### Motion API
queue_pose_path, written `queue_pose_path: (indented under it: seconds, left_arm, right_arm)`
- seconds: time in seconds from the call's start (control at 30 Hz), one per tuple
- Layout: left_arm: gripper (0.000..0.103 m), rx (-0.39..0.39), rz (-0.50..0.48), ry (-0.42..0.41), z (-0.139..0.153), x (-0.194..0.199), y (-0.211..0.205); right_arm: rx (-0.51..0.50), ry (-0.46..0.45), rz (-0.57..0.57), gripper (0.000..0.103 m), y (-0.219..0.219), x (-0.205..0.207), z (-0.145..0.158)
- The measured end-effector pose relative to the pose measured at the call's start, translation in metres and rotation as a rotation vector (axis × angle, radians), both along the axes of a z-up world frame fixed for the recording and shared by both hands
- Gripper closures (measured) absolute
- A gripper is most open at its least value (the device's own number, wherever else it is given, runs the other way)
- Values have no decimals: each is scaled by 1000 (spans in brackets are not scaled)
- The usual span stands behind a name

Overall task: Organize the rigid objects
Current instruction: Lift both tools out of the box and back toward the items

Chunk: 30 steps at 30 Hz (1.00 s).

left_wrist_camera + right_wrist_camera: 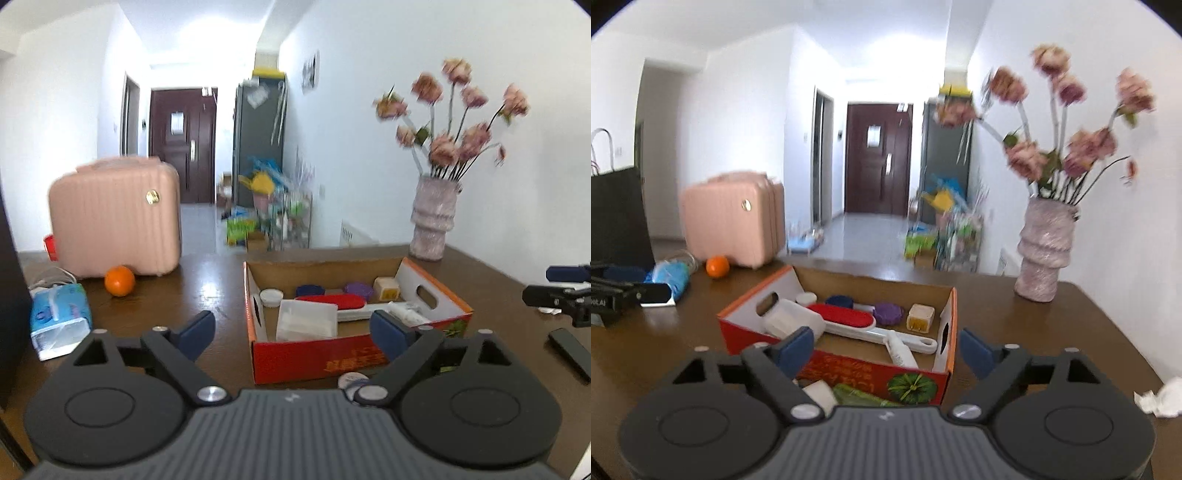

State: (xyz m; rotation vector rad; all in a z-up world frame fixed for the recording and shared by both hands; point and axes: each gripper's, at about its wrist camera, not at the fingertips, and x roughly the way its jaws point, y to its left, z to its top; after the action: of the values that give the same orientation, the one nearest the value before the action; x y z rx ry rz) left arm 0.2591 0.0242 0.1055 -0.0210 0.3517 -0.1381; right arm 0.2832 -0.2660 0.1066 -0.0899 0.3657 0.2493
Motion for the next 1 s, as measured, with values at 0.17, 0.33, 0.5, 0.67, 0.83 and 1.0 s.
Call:
queue_pose_path:
  seconds: [0.17, 0.33, 0.5, 0.67, 0.83, 1.0]
  left_arm:
    - [2, -1, 16, -90, -12, -69, -6]
    - [0, 15, 3, -110, -34, -129, -11]
    - [0, 9, -45, -27, -61, -155, -20]
    - [0, 56, -54, 0, -72, -148, -35]
    - [0, 53, -56, 50, -81, -131, -43]
    - [0, 69, -47, 105, -91, -103, -53]
  right_arm:
    - [74, -77, -29, 10, -2, -65, -18]
    - [133, -97, -53, 5, -4, -127, -45]
    - [144, -69, -58, 4, -2, -169, -70]
    - [140, -21, -66, 4, 0, -180, -85]
    - [150, -13, -101, 4, -3, -171, -87]
    - [134, 20, -137, 4, -6, -150, -96]
